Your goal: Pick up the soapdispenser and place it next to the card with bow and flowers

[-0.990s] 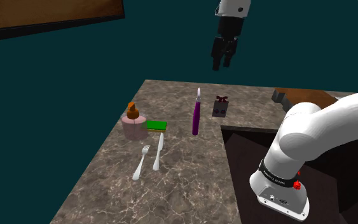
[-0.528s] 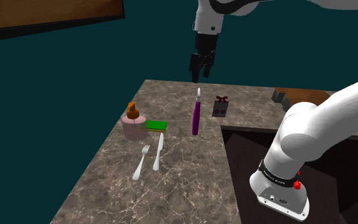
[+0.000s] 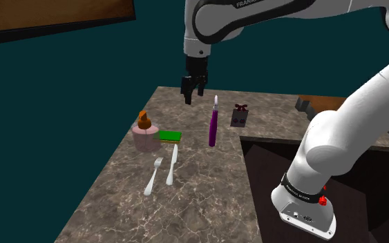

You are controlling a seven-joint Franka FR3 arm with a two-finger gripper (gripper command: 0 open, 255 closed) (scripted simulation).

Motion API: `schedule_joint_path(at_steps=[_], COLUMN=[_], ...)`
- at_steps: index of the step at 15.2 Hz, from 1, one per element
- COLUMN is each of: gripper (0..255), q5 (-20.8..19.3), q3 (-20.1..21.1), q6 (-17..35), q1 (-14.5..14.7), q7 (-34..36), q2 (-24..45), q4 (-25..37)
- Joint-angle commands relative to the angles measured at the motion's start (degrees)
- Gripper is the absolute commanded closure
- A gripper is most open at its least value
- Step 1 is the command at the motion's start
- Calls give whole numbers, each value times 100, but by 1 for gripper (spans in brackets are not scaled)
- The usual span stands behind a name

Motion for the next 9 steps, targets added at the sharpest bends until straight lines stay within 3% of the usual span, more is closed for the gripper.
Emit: schedule_joint_path(at_steps=[1, 9], gripper=[0, 0], q5=[-57, -507], q3=[110, 439], q6=[325, 1142], q1=[42, 205], q7=[55, 346], q2=[410, 2047], q4=[99, 911])
